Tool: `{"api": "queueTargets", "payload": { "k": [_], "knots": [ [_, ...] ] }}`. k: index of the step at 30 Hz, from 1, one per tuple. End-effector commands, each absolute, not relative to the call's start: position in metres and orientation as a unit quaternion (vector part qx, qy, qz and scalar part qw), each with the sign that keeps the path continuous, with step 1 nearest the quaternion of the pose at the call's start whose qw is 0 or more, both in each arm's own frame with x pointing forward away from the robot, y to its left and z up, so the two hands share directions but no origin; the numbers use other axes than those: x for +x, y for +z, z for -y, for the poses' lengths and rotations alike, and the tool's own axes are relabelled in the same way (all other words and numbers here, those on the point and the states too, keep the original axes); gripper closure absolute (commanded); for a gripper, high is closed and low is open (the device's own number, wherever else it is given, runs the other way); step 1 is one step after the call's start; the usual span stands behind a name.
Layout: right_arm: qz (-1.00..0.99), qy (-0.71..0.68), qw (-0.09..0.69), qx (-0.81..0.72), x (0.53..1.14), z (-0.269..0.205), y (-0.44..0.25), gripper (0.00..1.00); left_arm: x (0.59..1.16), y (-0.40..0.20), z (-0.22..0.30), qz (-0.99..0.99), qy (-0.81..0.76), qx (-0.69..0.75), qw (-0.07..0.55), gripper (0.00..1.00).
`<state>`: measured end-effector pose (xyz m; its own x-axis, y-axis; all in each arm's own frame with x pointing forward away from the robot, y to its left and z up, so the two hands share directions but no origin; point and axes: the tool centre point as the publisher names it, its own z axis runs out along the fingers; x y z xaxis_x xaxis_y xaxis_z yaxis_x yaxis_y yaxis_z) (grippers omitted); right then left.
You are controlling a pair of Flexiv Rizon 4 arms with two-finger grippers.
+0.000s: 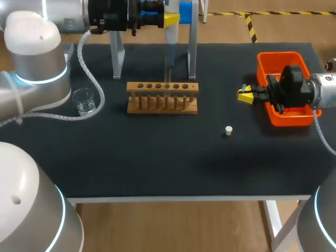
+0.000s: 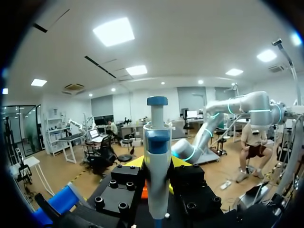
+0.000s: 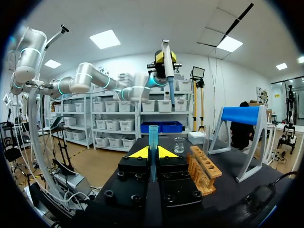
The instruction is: Invert the test tube, pick up the pipette, mount the tip to pipette, aspirate from beaker and dispense into the tube, eject the tip, return the pipette, and cap with the stopper.
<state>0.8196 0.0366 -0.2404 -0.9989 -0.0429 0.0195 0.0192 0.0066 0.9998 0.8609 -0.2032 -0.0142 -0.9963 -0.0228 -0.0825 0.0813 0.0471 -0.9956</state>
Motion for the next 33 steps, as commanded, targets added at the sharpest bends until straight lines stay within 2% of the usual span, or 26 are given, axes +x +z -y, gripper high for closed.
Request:
{"api": "queueTargets", "payload": {
  "k": [1, 19, 33],
  "knots": [
    [0.709, -0.705, 0.023, 0.009, 0.8196, -0.0356, -0.2406, 1.00, 0.8671, -0.0145, 0.2105, -0.722, -0.690, 0.022, 0.034, 1.00],
    [0.709, -0.705, 0.023, 0.009, 0.8196, -0.0356, -0.2406, 1.00, 0.8738, -0.0097, 0.2172, -0.725, -0.688, -0.014, -0.036, 1.00],
    [0.709, -0.705, 0.023, 0.009, 0.8196, -0.0356, -0.2406, 1.00, 0.8675, -0.0097, 0.2137, -0.729, -0.684, -0.006, -0.025, 1.00]
  ]
}}
